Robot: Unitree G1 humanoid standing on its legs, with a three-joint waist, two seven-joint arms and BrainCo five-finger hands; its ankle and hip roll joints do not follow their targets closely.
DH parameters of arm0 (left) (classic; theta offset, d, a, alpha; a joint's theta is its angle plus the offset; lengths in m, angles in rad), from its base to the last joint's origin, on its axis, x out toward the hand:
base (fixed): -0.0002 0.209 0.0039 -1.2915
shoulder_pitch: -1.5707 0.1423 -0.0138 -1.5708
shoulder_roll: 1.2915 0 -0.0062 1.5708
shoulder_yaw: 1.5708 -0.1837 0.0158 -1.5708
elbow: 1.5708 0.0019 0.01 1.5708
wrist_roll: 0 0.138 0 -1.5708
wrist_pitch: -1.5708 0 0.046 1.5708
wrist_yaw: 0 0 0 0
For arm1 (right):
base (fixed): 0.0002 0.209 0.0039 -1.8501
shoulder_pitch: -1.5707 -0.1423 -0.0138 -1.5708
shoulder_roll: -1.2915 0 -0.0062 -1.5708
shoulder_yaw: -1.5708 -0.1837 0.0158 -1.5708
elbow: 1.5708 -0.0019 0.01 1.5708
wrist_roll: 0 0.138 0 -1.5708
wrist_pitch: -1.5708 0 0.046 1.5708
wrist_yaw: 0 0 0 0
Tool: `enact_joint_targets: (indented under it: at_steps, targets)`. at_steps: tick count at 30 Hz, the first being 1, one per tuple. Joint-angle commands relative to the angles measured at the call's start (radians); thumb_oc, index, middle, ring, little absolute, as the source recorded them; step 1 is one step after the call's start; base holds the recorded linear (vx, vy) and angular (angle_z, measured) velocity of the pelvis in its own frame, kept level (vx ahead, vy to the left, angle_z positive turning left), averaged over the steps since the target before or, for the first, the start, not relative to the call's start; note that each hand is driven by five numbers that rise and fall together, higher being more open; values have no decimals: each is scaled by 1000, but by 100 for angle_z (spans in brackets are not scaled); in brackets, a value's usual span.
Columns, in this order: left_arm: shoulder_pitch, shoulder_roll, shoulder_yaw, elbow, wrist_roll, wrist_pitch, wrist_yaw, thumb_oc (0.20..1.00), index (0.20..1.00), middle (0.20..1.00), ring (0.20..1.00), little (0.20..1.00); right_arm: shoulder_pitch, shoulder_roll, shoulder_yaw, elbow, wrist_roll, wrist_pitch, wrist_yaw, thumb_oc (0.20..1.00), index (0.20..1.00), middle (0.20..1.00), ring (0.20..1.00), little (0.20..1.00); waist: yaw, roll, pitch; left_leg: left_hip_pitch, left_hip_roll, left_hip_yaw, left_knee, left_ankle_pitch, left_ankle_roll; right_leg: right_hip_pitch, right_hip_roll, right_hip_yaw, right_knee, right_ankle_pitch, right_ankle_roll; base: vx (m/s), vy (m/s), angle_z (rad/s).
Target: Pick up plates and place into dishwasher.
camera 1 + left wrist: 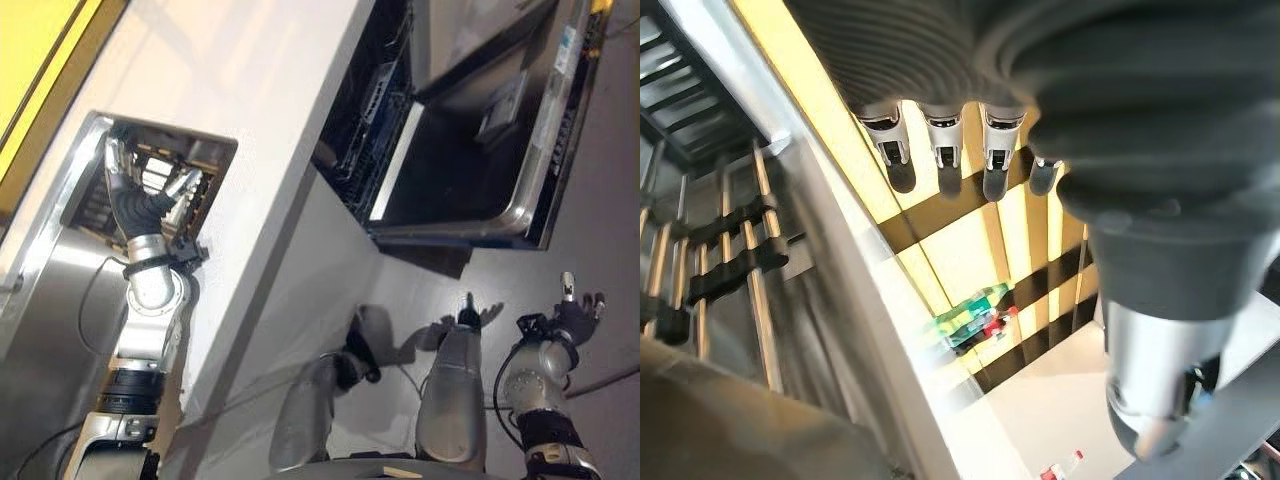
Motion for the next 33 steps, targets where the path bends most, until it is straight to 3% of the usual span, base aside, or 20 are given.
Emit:
enact_joint_targets:
  at_steps: [1, 7, 12, 20, 25, 33]
  targets:
    - [31, -63, -36, -32, 4, -24, -17, 1000, 1000, 1000, 1000, 1000, -101, -60, -17, -70, 106, -50, 192, 1000, 1000, 1000, 1000, 1000, 14, 56, 63, 59, -53, -36, -79, 18, 41, -47, -1, 38, 156, 56, -83, 30, -21, 11]
    - [19, -51, -49, -48, -21, -9, -42, 1000, 1000, 1000, 1000, 1000, -269, -131, 17, -66, 82, 82, 272, 1000, 1000, 1000, 1000, 1000, 54, 86, 63, 29, -71, -72, -66, 33, 27, -52, -15, 29, 174, 4, -101, 23, -7, 9]
    - [5, -50, -58, -63, -29, 10, -42, 1000, 1000, 1000, 1000, 1000, -319, -173, 45, -74, 110, 187, 330, 1000, 1000, 1000, 1000, 1000, 71, 85, 63, 30, -74, -89, -68, 42, 20, -37, -15, 22, 178, -17, -108, 52, 13, 5]
    - [-16, -39, -75, -64, -30, 21, -27, 1000, 1000, 1000, 1000, 1000, -370, -176, 98, -128, 55, 249, 312, 1000, 1000, 1000, 1000, 1000, 94, 66, 63, 24, -68, -98, -73, 55, 19, -19, -13, -3, 162, -16, -107, 4, -9, 1]
    - [-17, -30, -72, -68, -39, 24, -31, 1000, 1000, 1000, 1000, 1000, -374, -175, 134, -194, 32, 286, 351, 1000, 1000, 1000, 1000, 1000, 105, 52, 63, 31, -63, -105, -86, 62, 21, 3, -10, -8, 143, -7, -106, 15, -2, -1]
    - [-14, -15, -49, -77, -38, 23, -38, 1000, 1000, 1000, 1000, 1000, -355, -141, 213, -342, -58, 294, 385, 1000, 1000, 1000, 1000, 1000, 128, -12, 63, 100, -50, -122, -137, 76, 18, 119, -1, -52, 44, 35, -91, 65, -29, 10]
